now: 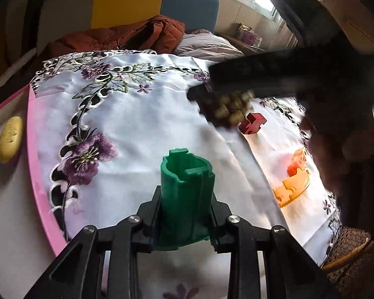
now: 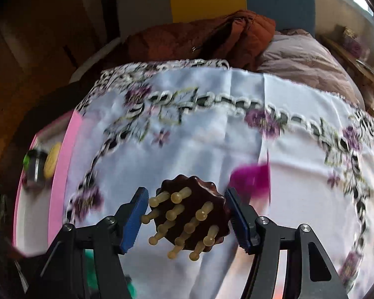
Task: Organize rigid objects
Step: 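Lift the green stand with the left tool while the right tool grasps the brown spiky ball, then carry the green stand into the tray with the left tool and release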
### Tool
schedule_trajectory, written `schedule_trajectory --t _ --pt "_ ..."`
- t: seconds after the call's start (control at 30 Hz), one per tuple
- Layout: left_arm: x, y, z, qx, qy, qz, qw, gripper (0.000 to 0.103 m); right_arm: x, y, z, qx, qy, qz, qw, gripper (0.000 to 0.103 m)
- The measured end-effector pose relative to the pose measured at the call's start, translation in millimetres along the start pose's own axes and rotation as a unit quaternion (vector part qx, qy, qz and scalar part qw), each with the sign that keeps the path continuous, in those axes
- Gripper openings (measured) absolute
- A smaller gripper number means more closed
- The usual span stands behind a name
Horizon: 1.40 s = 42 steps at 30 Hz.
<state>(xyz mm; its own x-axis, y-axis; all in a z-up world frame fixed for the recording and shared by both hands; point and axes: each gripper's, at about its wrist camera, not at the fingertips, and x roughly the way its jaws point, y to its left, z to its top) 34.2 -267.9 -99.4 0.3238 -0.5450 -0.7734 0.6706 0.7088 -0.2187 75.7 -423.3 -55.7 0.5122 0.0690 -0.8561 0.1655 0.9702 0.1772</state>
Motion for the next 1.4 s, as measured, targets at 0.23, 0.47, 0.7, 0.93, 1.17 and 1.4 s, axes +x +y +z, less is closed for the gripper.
schedule_trajectory --t 0.23,0.47,0.7,0.93,1.17,1.4 --pt "-17.9 -7.2 -5.0 0.015 -0.012 0.005 0.9998 0.030 11.5 -12.0 -30.7 0.014 0.028 0.008 0.999 0.064" --pt "-39.6 -6.5 -2.0 0.008 -0.031 0.002 0.9995 0.030 17.0 -14.1 -33.6 0.013 0.035 0.011 0.999 0.064" --pt "-74.1 -7.4 -1.2 0.007 -0.057 -0.003 0.9984 0.030 24.2 -14.8 -34.6 0.015 0.047 0.004 0.999 0.064" --pt "-103.7 7.2 -3.1 -0.018 -0.073 0.009 0.9971 0.030 25.1 -12.5 -35.9 0.009 0.048 -0.003 0.999 0.064" --pt "-134.2 37.8 -10.0 -0.055 -0.090 0.026 0.9941 0.030 25.9 -7.4 -36.8 -0.009 0.045 -0.019 0.999 0.064" --pt "-153.6 106.6 -23.0 -0.126 -0.097 0.080 0.9840 0.030 26.0 -5.8 -36.9 -0.013 0.045 -0.024 0.999 0.064"
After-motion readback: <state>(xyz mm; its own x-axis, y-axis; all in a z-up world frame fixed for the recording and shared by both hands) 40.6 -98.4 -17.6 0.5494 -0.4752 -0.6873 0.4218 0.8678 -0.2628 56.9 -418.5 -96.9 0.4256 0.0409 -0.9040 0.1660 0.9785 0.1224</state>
